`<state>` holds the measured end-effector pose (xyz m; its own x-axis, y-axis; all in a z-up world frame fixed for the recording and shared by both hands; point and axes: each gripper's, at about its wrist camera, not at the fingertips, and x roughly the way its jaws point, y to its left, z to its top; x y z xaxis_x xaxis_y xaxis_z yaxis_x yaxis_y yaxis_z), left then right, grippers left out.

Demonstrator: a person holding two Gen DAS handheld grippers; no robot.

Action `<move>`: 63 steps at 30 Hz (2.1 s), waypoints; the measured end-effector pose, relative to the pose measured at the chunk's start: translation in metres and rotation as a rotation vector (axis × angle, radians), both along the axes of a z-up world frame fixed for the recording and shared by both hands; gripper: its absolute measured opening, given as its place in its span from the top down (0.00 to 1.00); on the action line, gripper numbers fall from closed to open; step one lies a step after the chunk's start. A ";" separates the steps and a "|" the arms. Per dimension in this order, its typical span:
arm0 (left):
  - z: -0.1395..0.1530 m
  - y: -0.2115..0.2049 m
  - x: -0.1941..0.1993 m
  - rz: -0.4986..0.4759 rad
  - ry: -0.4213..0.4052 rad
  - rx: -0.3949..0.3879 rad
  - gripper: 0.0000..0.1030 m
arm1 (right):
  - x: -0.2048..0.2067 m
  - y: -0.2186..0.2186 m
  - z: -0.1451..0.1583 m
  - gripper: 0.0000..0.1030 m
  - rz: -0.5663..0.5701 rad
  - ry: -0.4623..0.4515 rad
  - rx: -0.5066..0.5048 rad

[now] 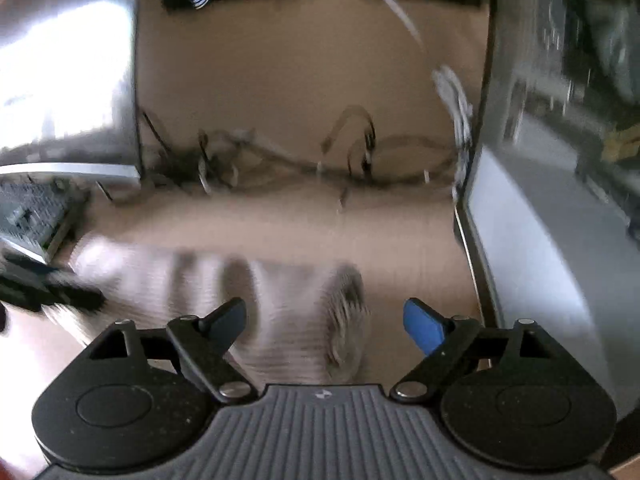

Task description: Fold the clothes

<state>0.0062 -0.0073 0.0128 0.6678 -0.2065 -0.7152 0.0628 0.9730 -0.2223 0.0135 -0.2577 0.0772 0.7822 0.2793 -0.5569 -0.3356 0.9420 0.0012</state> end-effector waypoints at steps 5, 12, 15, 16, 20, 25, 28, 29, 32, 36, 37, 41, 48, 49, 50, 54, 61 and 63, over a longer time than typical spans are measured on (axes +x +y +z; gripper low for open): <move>0.001 -0.003 0.000 -0.020 -0.007 0.014 0.02 | 0.004 0.011 0.003 0.13 0.120 0.025 0.179; -0.016 0.013 0.010 -0.008 0.063 0.003 0.00 | 0.001 0.010 -0.055 0.11 0.030 0.164 0.175; -0.017 0.018 0.010 -0.017 0.041 -0.038 0.00 | -0.006 0.014 -0.057 0.10 -0.001 0.148 0.167; -0.015 0.015 0.009 -0.020 0.045 -0.025 0.00 | -0.008 0.015 -0.058 0.10 -0.012 0.142 0.166; -0.016 0.015 0.007 -0.049 0.028 -0.017 0.00 | -0.014 0.021 -0.061 0.08 -0.053 0.118 0.156; -0.018 0.020 0.001 -0.079 0.002 -0.026 0.00 | -0.018 0.037 -0.061 0.03 -0.077 0.095 0.077; -0.019 0.020 0.003 -0.093 -0.001 -0.027 0.00 | -0.020 0.042 -0.061 0.03 -0.086 0.105 0.061; -0.019 0.020 0.004 -0.099 -0.001 -0.027 0.00 | -0.021 0.044 -0.061 0.03 -0.090 0.109 0.056; -0.021 0.023 0.010 -0.114 -0.017 -0.029 0.00 | -0.023 0.049 -0.060 0.03 -0.099 0.119 0.040; -0.023 0.024 0.014 -0.115 -0.045 -0.029 0.00 | -0.026 0.055 -0.060 0.03 -0.112 0.133 0.018; -0.023 0.024 0.014 -0.112 -0.049 -0.029 0.00 | -0.027 0.057 -0.060 0.03 -0.115 0.136 0.013; -0.023 0.023 0.012 -0.096 -0.063 -0.029 0.00 | -0.046 0.052 -0.052 0.03 -0.133 0.122 0.028; -0.005 0.026 -0.034 0.016 -0.081 -0.050 0.00 | -0.102 0.027 -0.027 0.00 -0.172 0.063 0.100; -0.001 0.026 -0.046 0.037 -0.088 -0.059 0.00 | -0.110 0.023 -0.024 0.00 -0.178 0.054 0.110; 0.005 0.023 -0.062 0.058 -0.103 -0.062 0.00 | -0.118 0.020 -0.020 0.00 -0.184 0.046 0.120; 0.032 -0.003 -0.142 0.127 -0.169 -0.046 0.00 | -0.149 0.006 -0.006 0.00 -0.206 0.011 0.161; 0.064 -0.056 -0.263 0.201 -0.299 0.059 0.00 | -0.234 -0.022 0.008 0.00 -0.217 -0.141 0.179; 0.072 -0.068 -0.282 0.205 -0.316 0.096 0.00 | -0.254 -0.026 0.013 0.00 -0.207 -0.184 0.158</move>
<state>-0.2754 -0.0753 0.0845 0.8785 0.0118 -0.4775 -0.0843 0.9878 -0.1307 -0.2407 -0.2834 0.0902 0.9151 0.1753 -0.3630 -0.1447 0.9833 0.1100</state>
